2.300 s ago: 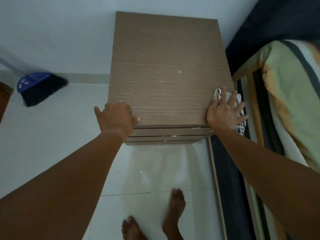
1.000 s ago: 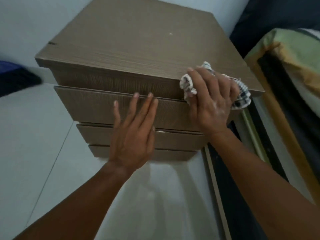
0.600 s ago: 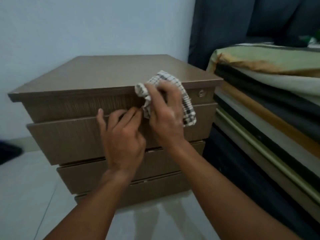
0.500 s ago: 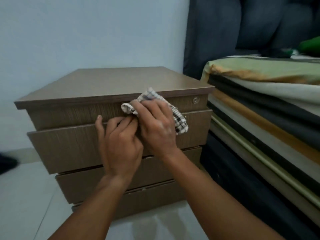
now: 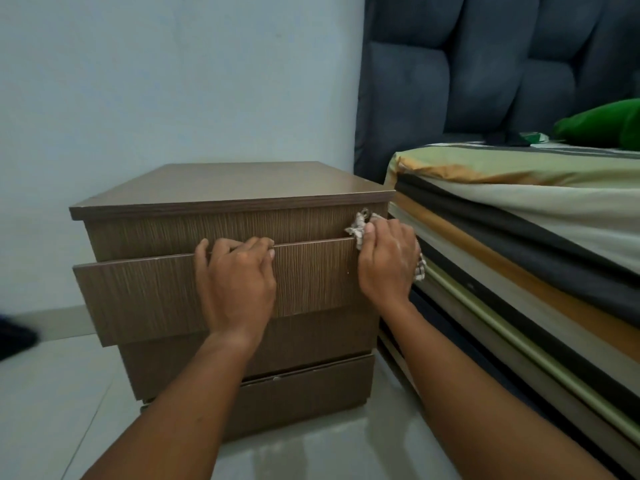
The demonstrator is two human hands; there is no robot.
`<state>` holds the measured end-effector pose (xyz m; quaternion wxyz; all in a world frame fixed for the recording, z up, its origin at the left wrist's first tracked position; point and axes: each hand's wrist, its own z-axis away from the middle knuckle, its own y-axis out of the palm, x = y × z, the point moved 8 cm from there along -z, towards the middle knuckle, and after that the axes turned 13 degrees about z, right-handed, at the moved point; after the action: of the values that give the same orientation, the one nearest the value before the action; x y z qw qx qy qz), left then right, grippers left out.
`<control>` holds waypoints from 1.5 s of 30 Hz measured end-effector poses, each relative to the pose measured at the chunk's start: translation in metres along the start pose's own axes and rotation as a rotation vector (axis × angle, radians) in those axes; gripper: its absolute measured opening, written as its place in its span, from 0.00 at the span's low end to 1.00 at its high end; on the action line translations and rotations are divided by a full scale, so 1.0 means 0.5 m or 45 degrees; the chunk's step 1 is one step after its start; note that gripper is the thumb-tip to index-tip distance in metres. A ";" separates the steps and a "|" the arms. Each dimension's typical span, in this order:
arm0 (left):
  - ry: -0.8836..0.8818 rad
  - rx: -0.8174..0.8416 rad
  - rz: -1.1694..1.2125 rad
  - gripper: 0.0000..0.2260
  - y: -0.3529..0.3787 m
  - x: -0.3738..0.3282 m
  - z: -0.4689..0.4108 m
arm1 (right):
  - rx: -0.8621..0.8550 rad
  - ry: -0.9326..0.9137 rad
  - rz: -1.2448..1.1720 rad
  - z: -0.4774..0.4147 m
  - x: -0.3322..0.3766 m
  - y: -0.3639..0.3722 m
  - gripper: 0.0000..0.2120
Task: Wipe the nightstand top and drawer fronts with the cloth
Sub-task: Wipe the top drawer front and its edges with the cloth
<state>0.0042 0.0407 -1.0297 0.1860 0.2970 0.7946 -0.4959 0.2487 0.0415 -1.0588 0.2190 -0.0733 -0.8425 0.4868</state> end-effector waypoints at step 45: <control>0.592 -0.430 0.182 0.11 -0.108 -0.303 0.040 | -0.685 0.796 -0.935 0.051 -0.270 -0.241 0.15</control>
<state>0.0831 -0.0386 -0.9126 0.0802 0.4228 0.8642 -0.2608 0.3689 -0.0862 -1.0072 0.5877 0.0309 -0.8022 0.1008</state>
